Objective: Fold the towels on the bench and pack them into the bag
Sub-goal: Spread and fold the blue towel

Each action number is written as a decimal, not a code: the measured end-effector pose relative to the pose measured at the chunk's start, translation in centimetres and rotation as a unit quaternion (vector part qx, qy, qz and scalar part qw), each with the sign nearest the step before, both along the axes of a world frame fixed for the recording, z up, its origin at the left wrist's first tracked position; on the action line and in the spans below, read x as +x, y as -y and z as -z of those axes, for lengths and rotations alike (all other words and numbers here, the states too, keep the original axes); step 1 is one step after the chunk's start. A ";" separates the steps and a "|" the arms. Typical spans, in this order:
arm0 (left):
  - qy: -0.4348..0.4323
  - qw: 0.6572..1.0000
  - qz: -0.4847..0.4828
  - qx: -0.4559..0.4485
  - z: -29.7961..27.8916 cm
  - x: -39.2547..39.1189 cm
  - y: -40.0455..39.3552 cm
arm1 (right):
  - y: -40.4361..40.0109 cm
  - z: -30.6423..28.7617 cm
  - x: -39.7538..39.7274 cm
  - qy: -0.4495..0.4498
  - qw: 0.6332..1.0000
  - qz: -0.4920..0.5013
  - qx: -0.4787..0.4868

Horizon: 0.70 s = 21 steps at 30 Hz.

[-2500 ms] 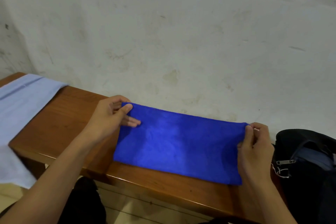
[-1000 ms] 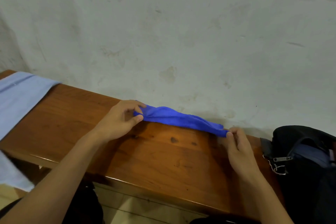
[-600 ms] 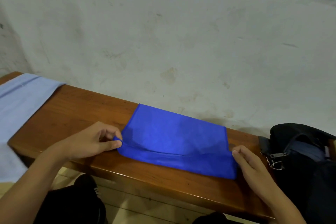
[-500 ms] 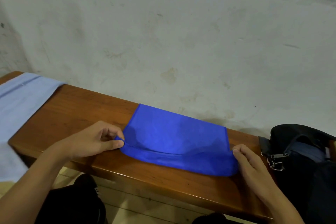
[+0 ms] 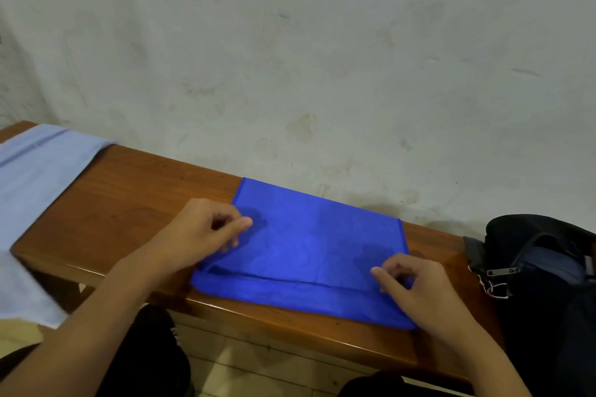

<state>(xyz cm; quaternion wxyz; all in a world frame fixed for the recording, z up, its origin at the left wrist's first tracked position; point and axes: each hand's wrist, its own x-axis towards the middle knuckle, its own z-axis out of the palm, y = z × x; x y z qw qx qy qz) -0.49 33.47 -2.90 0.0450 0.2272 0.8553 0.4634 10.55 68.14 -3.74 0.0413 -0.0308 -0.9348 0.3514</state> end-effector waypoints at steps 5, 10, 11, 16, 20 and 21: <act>0.070 0.984 0.125 -0.106 0.2 0.8 -1.5 | 1.6 -0.4 0.5 0.085 0.987 -0.024 -0.131; 0.224 0.952 0.183 -0.102 -0.8 2.0 -0.7 | 1.1 -1.1 1.4 0.154 0.968 -0.030 -0.198; 0.244 0.943 0.201 -0.108 -0.8 2.1 -0.7 | 0.9 -1.1 1.4 0.155 0.967 -0.030 -0.199; 0.224 0.957 0.175 -0.066 -0.4 1.9 -1.1 | 1.0 -0.9 1.0 0.139 0.972 -0.016 -0.186; 0.058 0.992 0.102 -0.045 1.0 1.3 -2.0 | 1.1 -0.1 0.5 0.030 0.996 0.000 -0.080; 0.003 0.996 0.078 -0.049 1.6 1.1 -2.1 | 1.2 0.2 0.3 0.004 0.999 0.002 -0.038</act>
